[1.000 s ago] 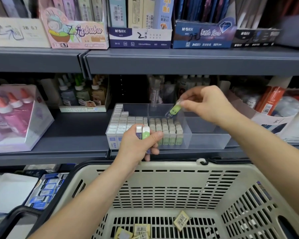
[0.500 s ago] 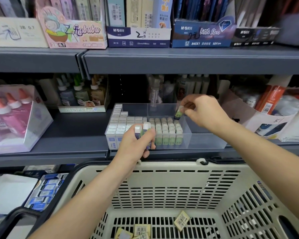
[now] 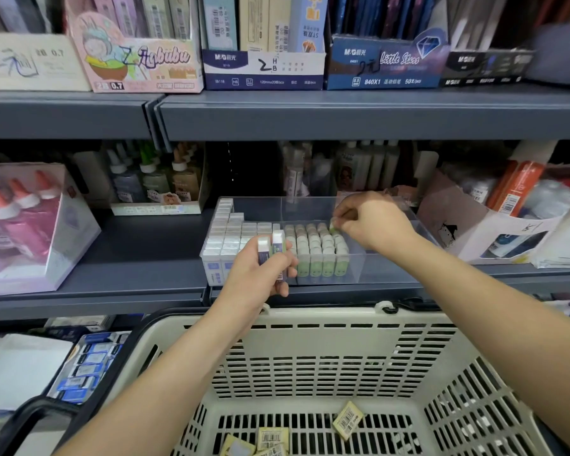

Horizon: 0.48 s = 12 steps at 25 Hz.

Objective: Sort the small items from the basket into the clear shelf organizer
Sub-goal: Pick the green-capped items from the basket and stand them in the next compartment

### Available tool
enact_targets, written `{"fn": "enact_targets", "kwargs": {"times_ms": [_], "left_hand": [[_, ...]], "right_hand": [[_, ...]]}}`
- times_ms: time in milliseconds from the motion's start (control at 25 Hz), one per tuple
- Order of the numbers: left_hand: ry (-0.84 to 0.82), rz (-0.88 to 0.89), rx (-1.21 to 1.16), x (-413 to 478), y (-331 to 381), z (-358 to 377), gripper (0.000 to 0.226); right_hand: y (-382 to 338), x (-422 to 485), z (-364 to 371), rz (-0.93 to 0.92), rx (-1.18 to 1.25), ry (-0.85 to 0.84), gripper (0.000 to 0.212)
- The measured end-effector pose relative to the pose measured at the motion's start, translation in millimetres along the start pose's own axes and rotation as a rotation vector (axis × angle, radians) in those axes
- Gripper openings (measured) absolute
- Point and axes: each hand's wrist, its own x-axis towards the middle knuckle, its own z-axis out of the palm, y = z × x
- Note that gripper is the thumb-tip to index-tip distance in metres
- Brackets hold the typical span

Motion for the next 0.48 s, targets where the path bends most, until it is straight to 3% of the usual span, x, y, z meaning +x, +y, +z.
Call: {"fn": "enact_targets", "kwargs": {"times_ms": [160,320,480], "left_hand": [[-0.042,0.019,-0.012,-0.4,-2.9,-1.3,0.013],[-0.065,0.011,-0.051,0.0,-3.5,-1.9,0.015],[-0.067,0.018,-0.032,0.3,-3.9,-1.4,0.011]], "right_hand": [[-4.9,5.1,1.6,0.032,-0.09,-0.044,0.002],[-15.4,10.5,-12.9,0.043,-0.233,-0.211,0.017],[-30.1,-16.1,-26.7,-0.159,0.064,-0.101,0.017]]}}
